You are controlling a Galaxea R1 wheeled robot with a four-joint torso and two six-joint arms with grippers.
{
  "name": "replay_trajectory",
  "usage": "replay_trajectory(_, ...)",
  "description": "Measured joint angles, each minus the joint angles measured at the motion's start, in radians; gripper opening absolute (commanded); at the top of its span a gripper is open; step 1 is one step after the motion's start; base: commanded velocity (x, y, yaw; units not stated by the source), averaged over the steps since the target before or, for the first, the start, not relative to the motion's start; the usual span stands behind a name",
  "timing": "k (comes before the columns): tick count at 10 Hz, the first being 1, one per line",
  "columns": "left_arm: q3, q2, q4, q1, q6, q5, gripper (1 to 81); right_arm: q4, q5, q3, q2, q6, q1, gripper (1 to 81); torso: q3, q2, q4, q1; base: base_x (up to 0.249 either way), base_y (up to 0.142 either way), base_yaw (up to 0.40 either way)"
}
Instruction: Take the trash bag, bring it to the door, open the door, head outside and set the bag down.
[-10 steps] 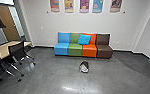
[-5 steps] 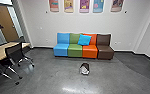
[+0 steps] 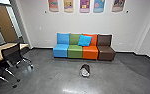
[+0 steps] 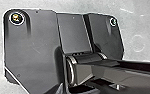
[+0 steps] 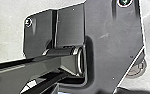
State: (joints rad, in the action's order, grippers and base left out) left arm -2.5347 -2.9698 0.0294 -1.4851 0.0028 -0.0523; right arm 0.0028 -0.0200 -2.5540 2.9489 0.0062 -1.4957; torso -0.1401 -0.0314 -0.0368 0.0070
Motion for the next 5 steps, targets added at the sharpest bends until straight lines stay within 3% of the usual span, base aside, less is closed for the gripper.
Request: replay_trajectory(5, -0.003, -0.006, 0.000, 0.001, 0.000, 0.000, 81.1, 0.000, 0.000, 0.000, -0.002, -0.002, 0.002, 81.1, 0.000, 0.000, 0.000, 0.000, 0.162, -0.071, 0.000)
